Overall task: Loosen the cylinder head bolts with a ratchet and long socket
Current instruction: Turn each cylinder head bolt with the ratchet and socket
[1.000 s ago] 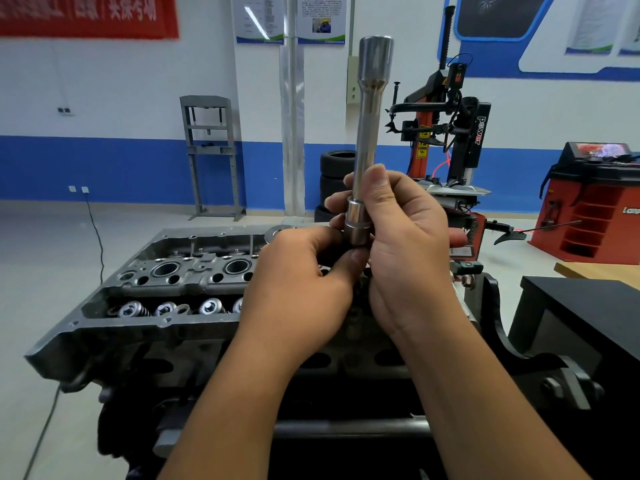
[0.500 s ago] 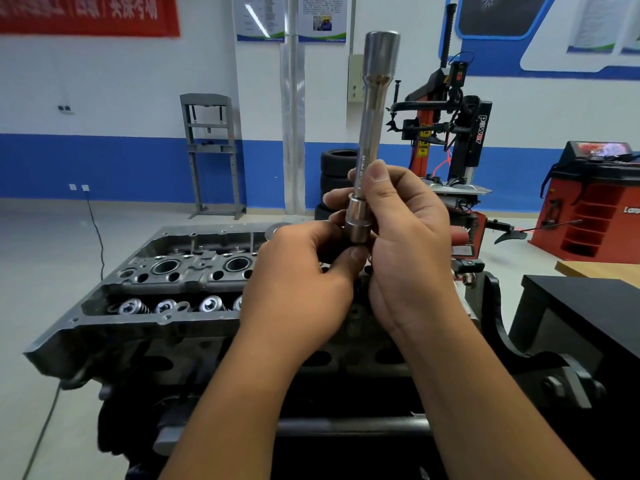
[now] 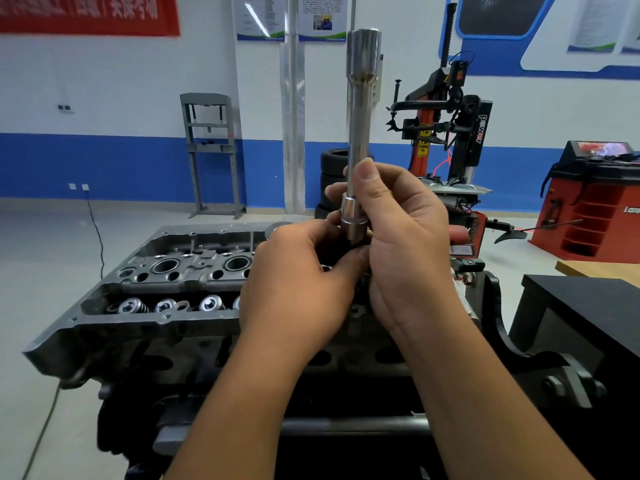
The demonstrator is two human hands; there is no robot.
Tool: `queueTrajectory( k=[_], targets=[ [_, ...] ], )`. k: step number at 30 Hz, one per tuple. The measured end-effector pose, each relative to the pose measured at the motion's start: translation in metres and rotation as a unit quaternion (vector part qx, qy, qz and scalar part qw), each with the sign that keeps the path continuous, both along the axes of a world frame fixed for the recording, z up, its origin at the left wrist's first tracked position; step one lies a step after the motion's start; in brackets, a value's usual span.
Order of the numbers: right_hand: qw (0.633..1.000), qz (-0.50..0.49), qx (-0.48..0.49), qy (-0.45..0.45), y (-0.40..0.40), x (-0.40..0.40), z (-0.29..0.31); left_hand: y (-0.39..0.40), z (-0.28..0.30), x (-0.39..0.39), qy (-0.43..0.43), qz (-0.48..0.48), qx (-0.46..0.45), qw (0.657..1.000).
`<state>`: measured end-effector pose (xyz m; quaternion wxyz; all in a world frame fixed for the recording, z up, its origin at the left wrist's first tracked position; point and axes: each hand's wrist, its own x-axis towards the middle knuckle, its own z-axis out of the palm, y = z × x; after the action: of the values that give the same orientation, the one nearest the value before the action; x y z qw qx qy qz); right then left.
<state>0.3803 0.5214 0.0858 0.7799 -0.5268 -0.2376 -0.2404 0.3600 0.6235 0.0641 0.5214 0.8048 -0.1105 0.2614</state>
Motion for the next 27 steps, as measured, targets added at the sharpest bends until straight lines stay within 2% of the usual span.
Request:
queueTrajectory(
  k=[3,9,12,16,22,27],
  targets=[
    [0.999,-0.032,0.001,-0.013,-0.0006,-0.0003,-0.0005,0.0004,-0.0025,0.0023,-0.014,0.026,0.0,1.0],
    [1.0,-0.003,0.015,-0.004,-0.0015,-0.0002,-0.001,0.0003,0.0032,-0.002,0.007,-0.045,0.018,0.999],
    [0.999,0.021,0.029,0.016,-0.0023,-0.0025,0.0007,-0.0007,0.0005,-0.0015,-0.004,-0.017,0.013,1.0],
    [1.0,-0.013,0.027,0.0,-0.0019,-0.0032,0.0005,-0.0018,-0.003,0.0005,-0.021,0.029,0.007,0.999],
    [1.0,0.01,0.015,0.003,-0.0025,-0.001,-0.0014,-0.0007,0.0021,-0.0027,0.003,-0.043,0.018,0.999],
    [1.0,0.018,0.017,0.008,-0.0018,-0.0026,0.0003,-0.0017,-0.0024,-0.0002,-0.017,0.021,0.003,1.0]
  ],
)
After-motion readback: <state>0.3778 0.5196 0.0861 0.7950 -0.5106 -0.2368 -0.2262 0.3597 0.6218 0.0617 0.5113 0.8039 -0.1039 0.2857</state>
